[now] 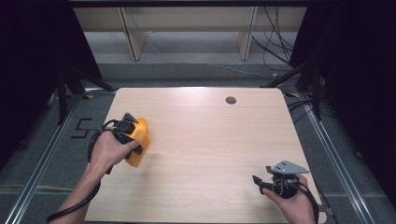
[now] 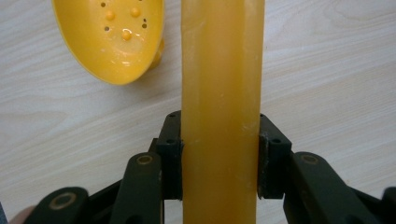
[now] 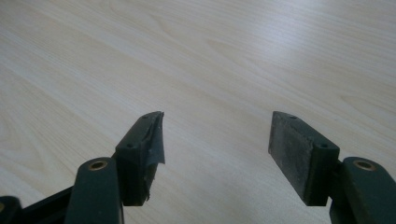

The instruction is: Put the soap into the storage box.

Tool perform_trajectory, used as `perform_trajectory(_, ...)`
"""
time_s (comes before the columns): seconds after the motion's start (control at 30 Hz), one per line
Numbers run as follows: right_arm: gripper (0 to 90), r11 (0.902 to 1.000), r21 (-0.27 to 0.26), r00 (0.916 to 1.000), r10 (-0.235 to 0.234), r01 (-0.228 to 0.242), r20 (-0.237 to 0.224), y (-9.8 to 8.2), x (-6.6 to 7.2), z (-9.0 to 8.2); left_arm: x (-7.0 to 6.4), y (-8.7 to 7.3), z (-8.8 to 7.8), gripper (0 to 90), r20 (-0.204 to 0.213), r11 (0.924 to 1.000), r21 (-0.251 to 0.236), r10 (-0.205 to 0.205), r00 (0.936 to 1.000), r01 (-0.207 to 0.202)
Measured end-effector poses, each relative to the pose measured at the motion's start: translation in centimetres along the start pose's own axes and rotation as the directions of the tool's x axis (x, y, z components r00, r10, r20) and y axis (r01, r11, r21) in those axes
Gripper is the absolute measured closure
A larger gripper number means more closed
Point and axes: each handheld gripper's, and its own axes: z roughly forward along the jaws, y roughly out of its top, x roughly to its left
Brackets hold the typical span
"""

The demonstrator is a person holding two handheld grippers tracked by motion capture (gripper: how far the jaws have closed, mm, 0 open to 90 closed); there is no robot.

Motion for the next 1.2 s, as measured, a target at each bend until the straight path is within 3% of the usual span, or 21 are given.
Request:
perform_trajectory(0.07, 36.2, 0.9997, 0.014, 0.9998, 0.022, -0.022, 0.0, 0.1, 0.1, -0.2, 0.0, 0.2, -0.1, 60.8, 0.005, 0.9999, 0.007, -0.01, 0.9999, 0.01)
perform_trajectory(0.1, 36.2, 0.9999, 0.011, 1.0, 0.009, -0.009, 0.005, 0.1, 0.1, -0.2, 0.2, 0.4, -0.2, 60.8, 0.007, 1.0, 0.009, 0.001, 1.0, -0.001)
perform_trajectory(0.13, 36.2, 1.0, 0.006, 1.0, -0.004, 0.004, 0.008, 0.0, 0.0, -0.2, 0.1, 0.4, -0.2, 60.8, 0.006, 0.9999, 0.003, -0.014, 0.9999, 0.014)
perform_trajectory(0.53, 36.1, 0.9999, 0.005, 0.9999, 0.014, -0.014, 0.003, 0.1, 0.0, -0.2, 0.6, 1.8, -0.7, 60.8, -0.025, 0.9999, -0.006, -0.015, 0.9996, 0.015)
perform_trajectory(1.2, 36.1, 0.9999, 0.004, 0.9999, 0.016, -0.016, -0.002, 0.1, 0.1, -0.1, 2.2, 3.9, -1.0, 60.8, -0.064, 0.9952, -0.042, -0.091, 0.9938, 0.088)
